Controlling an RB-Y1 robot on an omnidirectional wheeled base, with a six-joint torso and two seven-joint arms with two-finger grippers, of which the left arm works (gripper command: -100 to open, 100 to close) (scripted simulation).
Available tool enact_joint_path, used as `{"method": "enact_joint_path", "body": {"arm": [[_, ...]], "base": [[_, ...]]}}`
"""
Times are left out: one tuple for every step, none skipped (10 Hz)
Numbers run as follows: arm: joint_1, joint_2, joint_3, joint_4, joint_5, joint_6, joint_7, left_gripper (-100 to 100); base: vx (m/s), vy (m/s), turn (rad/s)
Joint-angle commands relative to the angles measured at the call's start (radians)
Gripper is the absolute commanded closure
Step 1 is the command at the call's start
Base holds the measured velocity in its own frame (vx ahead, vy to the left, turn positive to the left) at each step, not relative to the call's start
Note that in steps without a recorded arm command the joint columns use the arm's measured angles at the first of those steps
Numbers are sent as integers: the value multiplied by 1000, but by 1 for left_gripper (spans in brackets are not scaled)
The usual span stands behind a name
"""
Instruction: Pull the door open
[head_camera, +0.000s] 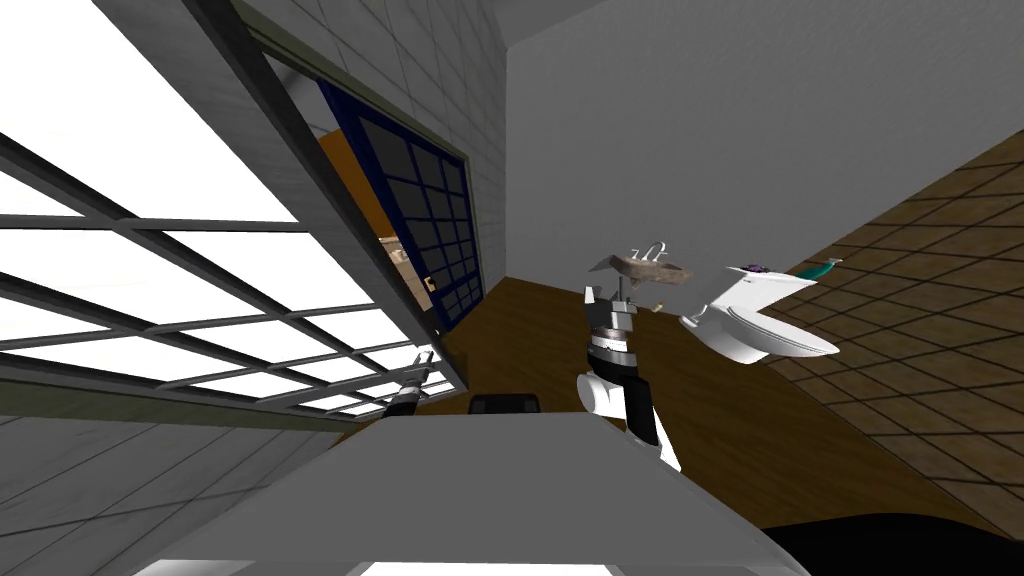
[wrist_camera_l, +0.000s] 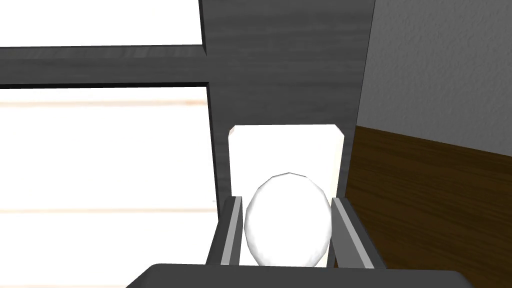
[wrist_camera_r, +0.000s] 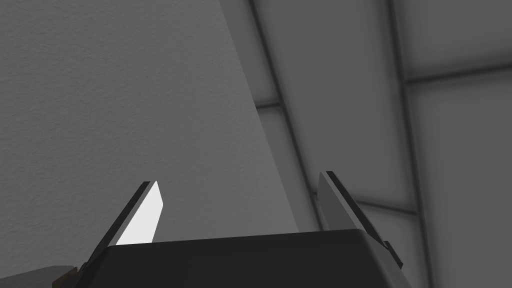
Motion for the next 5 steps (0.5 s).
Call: {"method": "enact_joint_path", "body": {"arm": [[0, 0, 0, 0, 0, 0, 0, 100], [13, 12, -18, 1, -8, -16, 17, 100], [16, 16, -23, 1, -10, -22, 21, 100], [23, 24, -34, 1, -15, -34, 32, 100], [31, 34, -45, 0, -20, -47, 43, 100]], "base": [[-94, -6, -10], [-150, 29, -97], [-186, 44, -110], [-171, 38, -92], [-199, 24, -116]]}}
